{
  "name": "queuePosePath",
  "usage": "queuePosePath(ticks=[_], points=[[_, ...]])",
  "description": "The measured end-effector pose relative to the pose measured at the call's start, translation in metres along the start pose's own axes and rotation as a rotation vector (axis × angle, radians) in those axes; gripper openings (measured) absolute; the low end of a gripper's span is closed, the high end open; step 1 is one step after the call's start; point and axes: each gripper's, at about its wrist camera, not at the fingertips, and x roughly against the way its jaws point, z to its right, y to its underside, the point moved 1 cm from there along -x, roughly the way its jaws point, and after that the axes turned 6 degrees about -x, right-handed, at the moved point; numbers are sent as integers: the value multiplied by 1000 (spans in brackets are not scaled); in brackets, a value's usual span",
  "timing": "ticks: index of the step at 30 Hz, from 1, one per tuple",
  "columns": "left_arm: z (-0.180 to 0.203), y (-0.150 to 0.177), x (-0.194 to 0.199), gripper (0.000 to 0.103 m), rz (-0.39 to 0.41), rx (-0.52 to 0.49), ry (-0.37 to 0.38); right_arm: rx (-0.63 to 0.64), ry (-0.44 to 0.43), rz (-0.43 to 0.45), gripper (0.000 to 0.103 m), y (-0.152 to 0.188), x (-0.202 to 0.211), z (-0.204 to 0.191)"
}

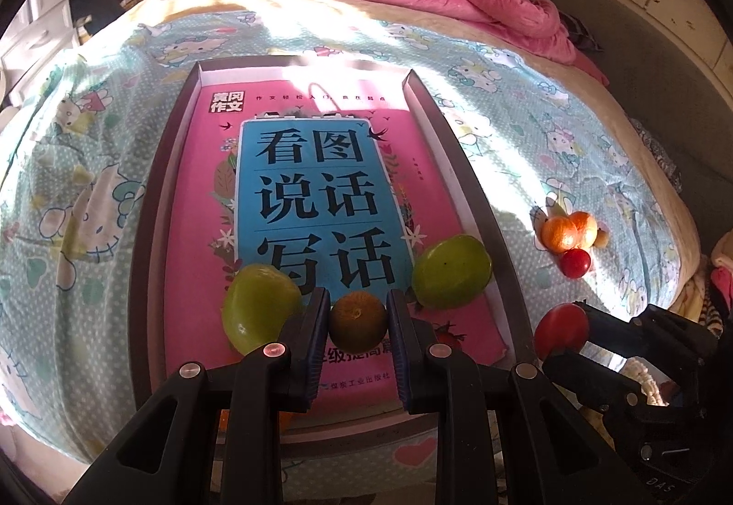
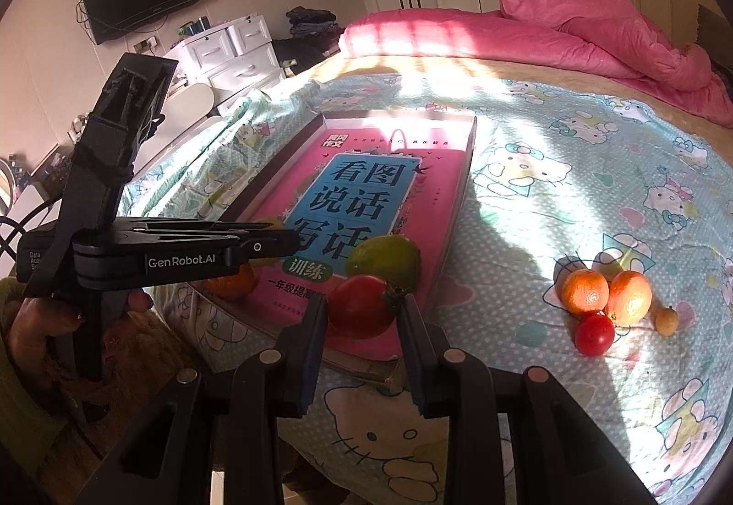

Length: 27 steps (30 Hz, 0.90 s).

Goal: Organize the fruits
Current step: 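Lower the tomato and open the right tool while the left lowers and releases its fruit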

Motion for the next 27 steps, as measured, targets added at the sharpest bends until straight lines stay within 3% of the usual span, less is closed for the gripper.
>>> queuePosePath(ticks=[9, 27], points=[[3, 0, -20, 26, -57, 5, 1, 45, 13, 5, 32, 1, -4, -6], [6, -2, -32, 26, -79, -22, -54, 70, 9, -64, 32, 15, -24, -6]])
